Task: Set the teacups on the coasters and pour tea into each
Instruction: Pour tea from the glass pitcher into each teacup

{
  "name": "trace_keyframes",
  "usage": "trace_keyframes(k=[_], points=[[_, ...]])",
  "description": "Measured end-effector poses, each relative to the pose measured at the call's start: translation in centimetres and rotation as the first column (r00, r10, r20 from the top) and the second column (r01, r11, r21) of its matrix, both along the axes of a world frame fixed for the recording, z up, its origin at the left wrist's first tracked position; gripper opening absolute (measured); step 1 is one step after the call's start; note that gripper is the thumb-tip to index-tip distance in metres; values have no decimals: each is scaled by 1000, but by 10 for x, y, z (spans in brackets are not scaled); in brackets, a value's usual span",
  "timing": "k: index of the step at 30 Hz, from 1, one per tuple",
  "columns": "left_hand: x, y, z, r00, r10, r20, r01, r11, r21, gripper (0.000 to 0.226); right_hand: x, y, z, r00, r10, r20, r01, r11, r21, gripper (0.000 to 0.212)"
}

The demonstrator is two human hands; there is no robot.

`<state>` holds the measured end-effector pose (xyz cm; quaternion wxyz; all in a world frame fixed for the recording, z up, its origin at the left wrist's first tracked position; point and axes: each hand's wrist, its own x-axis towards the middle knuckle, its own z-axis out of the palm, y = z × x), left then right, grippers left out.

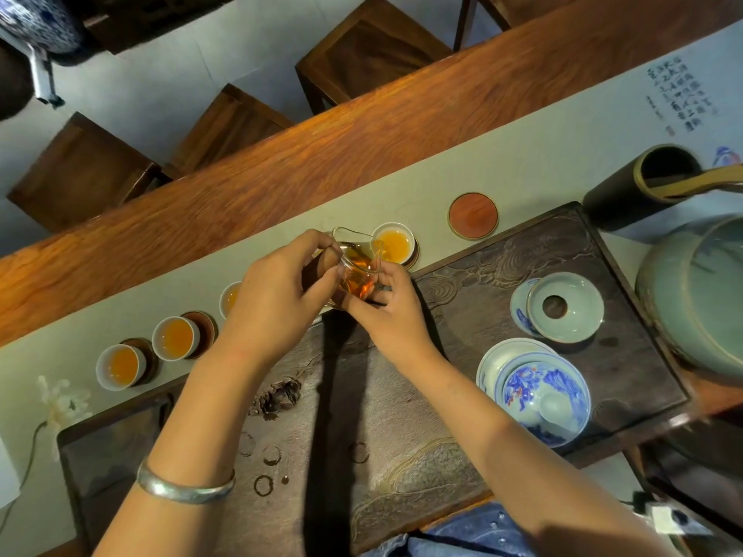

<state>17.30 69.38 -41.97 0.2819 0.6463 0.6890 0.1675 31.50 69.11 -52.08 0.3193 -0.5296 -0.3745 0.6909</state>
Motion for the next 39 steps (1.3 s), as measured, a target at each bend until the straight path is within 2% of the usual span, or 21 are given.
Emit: trace_keyframes(k=[5,8,13,18,24,30,35,39], points=[[1,1,0,1000,-4,2,4,1000,4,12,0,0,2,1000,-3,6,3,1000,-6,68],[2,1,0,1000,-7,2,7,1000,5,12,1,0,2,1000,1,14,-1,1000,-6,66],[2,2,0,1000,-4,1,4,1000,3,13,1,-1,2,1000,0,7,0,1000,-12,80],[2,2,0,1000,-6,11,6,1000,8,15,2,-2,1,1000,3,-3,-3,1000,-19,75],[3,2,1,1000,-14,-8,14,1000,10,18,-1,-2,5,1000,-16,3,16,999,-29,94],[4,3,1,999,-22,-25,22,999,23,16,0,-3,2,1000,-14,1,14,999,-36,76],[4,4,1,999,-24,-37,25,999,22,15,-2,-2,1,1000,-29,12,29,999,-43,87],[5,6,0,999,-20,-42,21,999,28,15,-3,-3,-3,999,-39,25,40,998,-40,84]])
